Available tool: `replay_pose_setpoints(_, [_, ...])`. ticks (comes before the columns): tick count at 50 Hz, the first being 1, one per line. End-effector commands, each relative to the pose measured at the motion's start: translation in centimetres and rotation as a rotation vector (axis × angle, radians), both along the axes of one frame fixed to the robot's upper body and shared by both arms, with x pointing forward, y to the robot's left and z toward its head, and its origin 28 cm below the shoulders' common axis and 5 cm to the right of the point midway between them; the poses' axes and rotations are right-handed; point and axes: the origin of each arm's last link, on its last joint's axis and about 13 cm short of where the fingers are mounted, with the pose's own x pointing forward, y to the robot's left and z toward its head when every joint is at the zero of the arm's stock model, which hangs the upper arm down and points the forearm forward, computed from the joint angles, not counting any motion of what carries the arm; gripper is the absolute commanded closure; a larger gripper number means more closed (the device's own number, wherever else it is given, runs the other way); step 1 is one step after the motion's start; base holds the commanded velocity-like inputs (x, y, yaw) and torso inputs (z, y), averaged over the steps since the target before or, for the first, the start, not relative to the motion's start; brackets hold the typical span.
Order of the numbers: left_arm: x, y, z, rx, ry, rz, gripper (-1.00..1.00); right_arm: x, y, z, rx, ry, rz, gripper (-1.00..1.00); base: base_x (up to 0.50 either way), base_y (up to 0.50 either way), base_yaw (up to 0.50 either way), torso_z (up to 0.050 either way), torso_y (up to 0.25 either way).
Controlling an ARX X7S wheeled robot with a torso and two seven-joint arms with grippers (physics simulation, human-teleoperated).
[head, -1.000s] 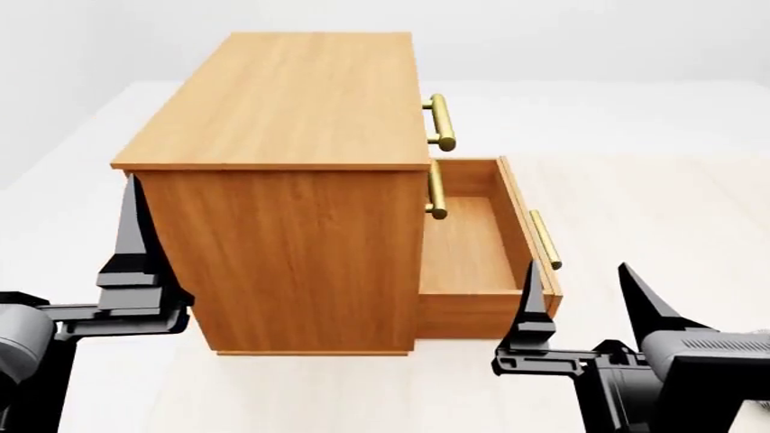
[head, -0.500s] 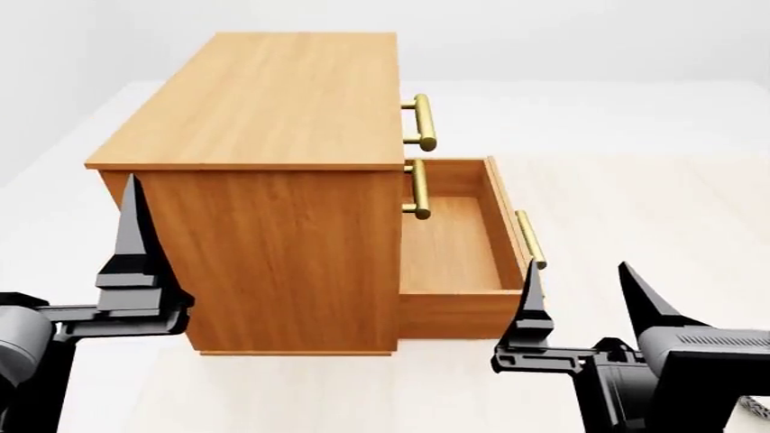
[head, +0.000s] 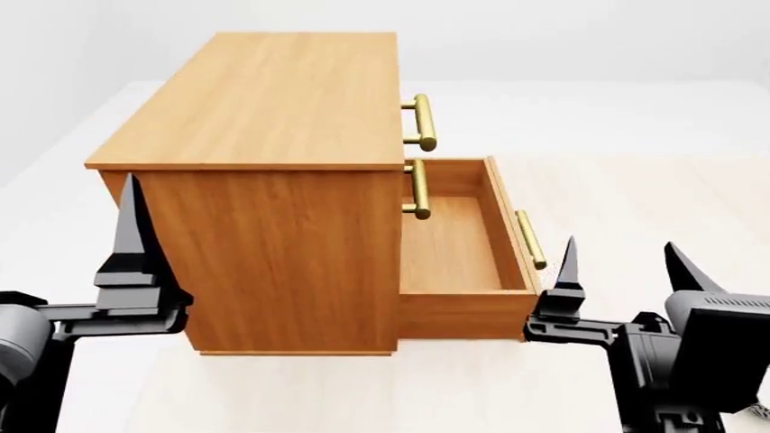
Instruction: Put the bowl on top of the cabinet.
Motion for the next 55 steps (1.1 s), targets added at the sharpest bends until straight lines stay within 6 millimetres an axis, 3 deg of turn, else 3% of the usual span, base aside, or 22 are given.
replay_pose_setpoints(1, [0.0, 0.1, 0.0, -0.001, 0.000, 0.001, -1.00, 0.3, -1.6, 0.9, -0.020, 0.002, -0.091, -1.00, 0.00, 0.00, 0.00, 0.000, 0.000])
replay_pose_setpoints(25, [0.0, -0.1, 0.0, 0.002, 0.001, -0.002, -1.00, 0.9, -5.7, 0.7, -0.054, 0.055, -0.270, -1.00, 0.00, 0.00, 0.00, 0.000, 0.000])
replay_pose_setpoints(55, [0.1, -0.2, -0.1, 0.007, 0.005, -0.006, -1.00, 1.7, -9.9, 1.2, -0.101, 0.127, -0.288, -1.00, 0.00, 0.00, 0.00, 0.000, 0.000])
